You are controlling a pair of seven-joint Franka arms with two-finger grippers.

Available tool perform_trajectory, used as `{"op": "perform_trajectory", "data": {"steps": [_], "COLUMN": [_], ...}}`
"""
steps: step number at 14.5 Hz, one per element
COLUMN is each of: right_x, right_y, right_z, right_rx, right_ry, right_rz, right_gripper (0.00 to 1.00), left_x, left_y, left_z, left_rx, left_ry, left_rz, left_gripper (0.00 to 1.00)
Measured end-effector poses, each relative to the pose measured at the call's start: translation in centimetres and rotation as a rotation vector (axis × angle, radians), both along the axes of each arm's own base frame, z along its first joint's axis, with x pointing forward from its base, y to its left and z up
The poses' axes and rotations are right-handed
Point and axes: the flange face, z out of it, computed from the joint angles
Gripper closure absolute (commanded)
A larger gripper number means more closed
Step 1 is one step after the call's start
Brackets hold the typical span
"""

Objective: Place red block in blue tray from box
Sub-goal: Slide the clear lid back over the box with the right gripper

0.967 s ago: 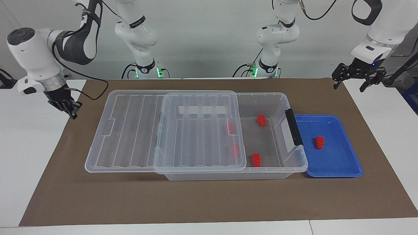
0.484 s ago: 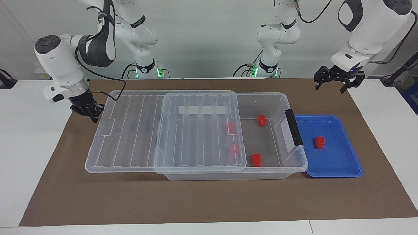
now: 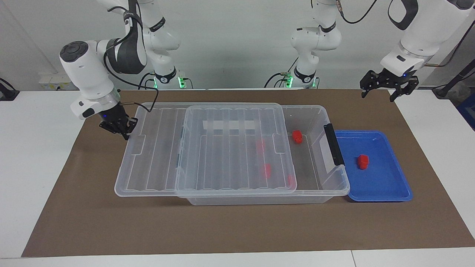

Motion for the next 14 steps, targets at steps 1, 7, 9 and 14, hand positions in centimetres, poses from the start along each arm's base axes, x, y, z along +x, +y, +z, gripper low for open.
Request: {"op": "perform_trajectory", "data": {"steps": [1, 7, 9, 14], "right_x": [0.0, -0.7, -1.0, -1.5], "right_y": [1.6, 8.9, 10.8, 13.4], "right_z": [0.0, 0.1, 0.2, 0.4], "right_rx": [0.002, 0.006, 0.007, 0.011], "right_ry": [0.000, -0.002, -0.007, -0.020], "right_rz": [0.028, 0.156, 0.188, 0.210], "right_gripper": [1.00, 1.00, 1.00, 1.00], "left_x": [0.0, 0.0, 0.0, 0.0], "left_y": [0.1, 0.1, 0.1, 0.1], "left_z": [0.0, 0.0, 0.0, 0.0], "left_rx": [0.000, 0.000, 0.000, 0.000], "left_ry": [0.000, 0.000, 0.000, 0.000], "left_rz": [0.002, 0.003, 0.003, 0.003], "left_gripper": [0.00, 0.00, 0.00, 0.00]}}
